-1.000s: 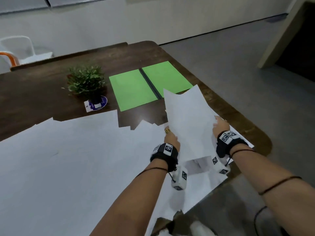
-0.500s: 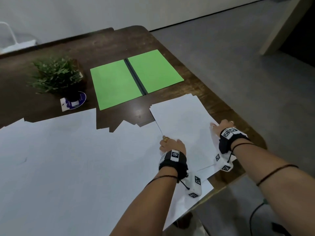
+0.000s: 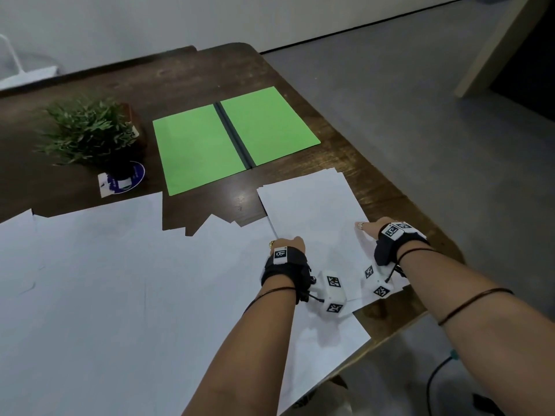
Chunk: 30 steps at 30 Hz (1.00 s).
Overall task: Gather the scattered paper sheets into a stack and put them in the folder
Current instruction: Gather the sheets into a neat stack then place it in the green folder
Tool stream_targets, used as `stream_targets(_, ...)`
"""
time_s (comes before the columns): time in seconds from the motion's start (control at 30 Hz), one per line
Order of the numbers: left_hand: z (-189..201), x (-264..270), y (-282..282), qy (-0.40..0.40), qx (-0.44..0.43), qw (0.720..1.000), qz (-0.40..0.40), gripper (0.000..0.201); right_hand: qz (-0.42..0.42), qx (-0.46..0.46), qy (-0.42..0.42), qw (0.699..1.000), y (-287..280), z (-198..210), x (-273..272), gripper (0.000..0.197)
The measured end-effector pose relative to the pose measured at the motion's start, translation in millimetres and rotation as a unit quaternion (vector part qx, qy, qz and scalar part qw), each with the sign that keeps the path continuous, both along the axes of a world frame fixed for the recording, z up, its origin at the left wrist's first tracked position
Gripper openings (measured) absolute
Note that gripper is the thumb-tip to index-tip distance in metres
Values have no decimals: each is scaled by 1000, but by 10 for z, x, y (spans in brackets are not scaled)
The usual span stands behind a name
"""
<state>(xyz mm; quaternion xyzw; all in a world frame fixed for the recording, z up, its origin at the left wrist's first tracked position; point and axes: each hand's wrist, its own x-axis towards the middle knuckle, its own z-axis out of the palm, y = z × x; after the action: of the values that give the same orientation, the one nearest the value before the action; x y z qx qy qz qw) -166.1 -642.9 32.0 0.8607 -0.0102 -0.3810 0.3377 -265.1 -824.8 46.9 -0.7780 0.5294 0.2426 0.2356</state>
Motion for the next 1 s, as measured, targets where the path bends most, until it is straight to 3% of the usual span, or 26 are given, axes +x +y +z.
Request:
stream_targets(0.07, -26, 44, 18, -14, 9, 999, -51, 24, -24, 13, -12, 1000, 20, -8, 26, 66)
stream_targets(0.17, -112, 77, 11, -16, 3, 999, -38, 19, -32, 19, -29, 999, 57, -8, 92, 64)
stream_targets(0.3, -157, 61, -33, -30, -11, 999, -10, 35, -5, 16, -21, 1000, 140, 13, 117, 54)
stream_targets(0.5, -140, 7, 8, -69, -94, 992, 43, 39, -109, 2, -188, 976, 181, -21, 123, 42)
stream_targets(0.67, 119, 118, 237, -181, -187, 962, 84, 41, -152, -24, -423, 893, 378, 87, 208, 28)
stream_targets(0.77, 351, 213, 458, -260, -233, 932, 102, 47, -143, -4, -533, 834, 623, 254, 348, 32)
stream_targets(0.9, 540, 392, 718, -355, -274, 883, 141, 39, -164, 45, -635, 754, 955, 382, 594, 45)
stream_targets(1.0, 597, 476, 879, -383, -304, 860, 149, 38, -171, 81, -666, 722, 1135, 405, 711, 49)
